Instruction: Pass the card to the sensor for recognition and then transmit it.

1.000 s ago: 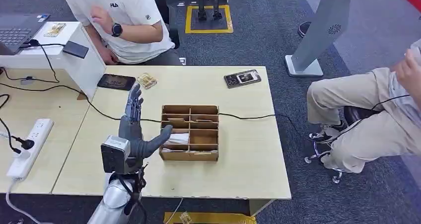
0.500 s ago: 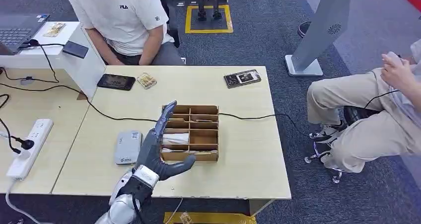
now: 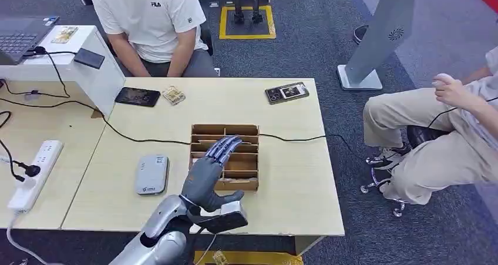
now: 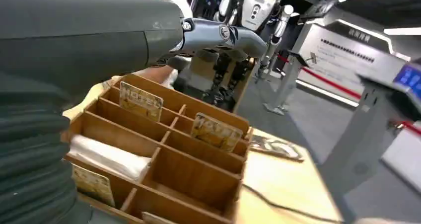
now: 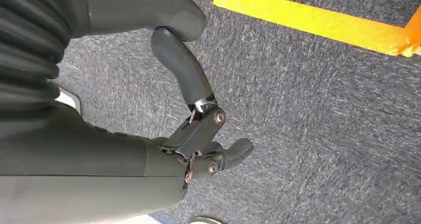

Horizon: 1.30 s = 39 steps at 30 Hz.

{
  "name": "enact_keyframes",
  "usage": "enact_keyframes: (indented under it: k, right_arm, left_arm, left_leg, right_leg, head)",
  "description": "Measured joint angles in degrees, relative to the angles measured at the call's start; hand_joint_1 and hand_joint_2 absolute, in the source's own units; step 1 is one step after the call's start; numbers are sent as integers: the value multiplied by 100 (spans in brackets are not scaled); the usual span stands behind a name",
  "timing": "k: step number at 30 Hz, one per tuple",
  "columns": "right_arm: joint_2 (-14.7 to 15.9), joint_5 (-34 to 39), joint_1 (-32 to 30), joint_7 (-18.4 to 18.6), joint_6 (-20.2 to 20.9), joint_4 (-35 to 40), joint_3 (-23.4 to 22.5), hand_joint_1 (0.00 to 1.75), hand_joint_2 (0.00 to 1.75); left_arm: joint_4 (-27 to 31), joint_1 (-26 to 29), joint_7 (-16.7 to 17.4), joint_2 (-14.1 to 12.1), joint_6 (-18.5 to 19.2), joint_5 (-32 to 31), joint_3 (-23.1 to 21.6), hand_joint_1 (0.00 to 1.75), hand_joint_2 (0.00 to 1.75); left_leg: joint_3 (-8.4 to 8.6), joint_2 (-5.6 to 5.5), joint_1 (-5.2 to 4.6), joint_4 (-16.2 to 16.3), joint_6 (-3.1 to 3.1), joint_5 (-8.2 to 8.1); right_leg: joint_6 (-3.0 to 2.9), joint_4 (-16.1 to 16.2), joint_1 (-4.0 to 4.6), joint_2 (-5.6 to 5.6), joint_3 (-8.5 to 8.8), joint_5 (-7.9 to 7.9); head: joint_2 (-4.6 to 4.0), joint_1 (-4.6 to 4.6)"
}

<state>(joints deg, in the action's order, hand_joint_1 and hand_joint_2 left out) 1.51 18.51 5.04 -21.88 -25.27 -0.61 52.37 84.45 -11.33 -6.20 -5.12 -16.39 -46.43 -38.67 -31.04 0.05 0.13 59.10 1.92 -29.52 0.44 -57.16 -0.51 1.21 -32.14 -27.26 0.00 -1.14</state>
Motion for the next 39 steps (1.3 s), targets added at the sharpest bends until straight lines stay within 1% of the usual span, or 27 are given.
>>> enact_keyframes:
  k: [1, 3, 11, 14, 23, 27, 32, 39]
  right_arm:
    - [0, 0, 3, 0, 0, 0, 17, 0, 175]
    - [2, 0, -3, 0, 0, 0, 44, 0, 175]
    - [2, 0, -4, 0, 0, 0, 79, 0, 175]
    - [2, 0, -2, 20, 4, 0, 100, 0, 175]
    - [9, 0, -2, 87, 2, 0, 203, 0, 175]
    - [13, 0, -2, 105, -2, 0, 229, 0, 175]
    - [20, 0, 0, 120, -8, 0, 288, 0, 175]
    - [35, 0, -1, 155, -20, 0, 334, 0, 175]
  left_arm:
    - [-87, -49, 55, -17, 6, -139, -46, 0, 175]
    - [-188, -104, 85, -37, 13, -196, -116, 0, 175]
    - [-406, -195, 129, -90, 35, -262, -245, 0, 175]
    - [-474, -228, 251, -103, 155, -524, -297, 0, 175]
    - [-741, -294, 518, -127, 103, -1282, -330, 0, 175]
    - [-835, -321, 579, -129, 105, -1457, -330, 0, 175]
    - [-989, -357, 832, -127, 105, -1886, -354, 0, 175]
    - [-1103, -359, 859, -116, 100, -1957, -378, 0, 175]
  left_leg:
    - [0, 1, 0, 0, 0, 0]
    - [-1, 2, 0, 0, 0, 0]
    - [-1, 2, 0, 0, 0, 0]
    - [-1, 1, 0, 0, 0, 0]
    - [-1, 1, 0, 0, 0, 0]
    - [-1, 1, 0, 0, 0, 0]
    - [-1, 1, 0, 0, 0, 0]
    - [-1, 1, 0, 0, 0, 0]
  right_leg:
    - [0, 0, 0, 1, 0, 0]
    - [0, 0, 0, 1, 0, 0]
    - [0, 0, 0, 1, -1, 0]
    - [0, 0, 0, 1, 0, 0]
    - [0, 0, 0, 1, 0, 0]
    - [0, 0, 0, 1, 0, 0]
    - [0, 0, 0, 1, 0, 0]
    - [0, 0, 0, 1, 0, 0]
  head:
    - [0, 0]
    - [0, 0]
    - [0, 0]
    - [0, 0]
    - [0, 0]
    - [0, 0]
    - [0, 0]
    - [0, 0]
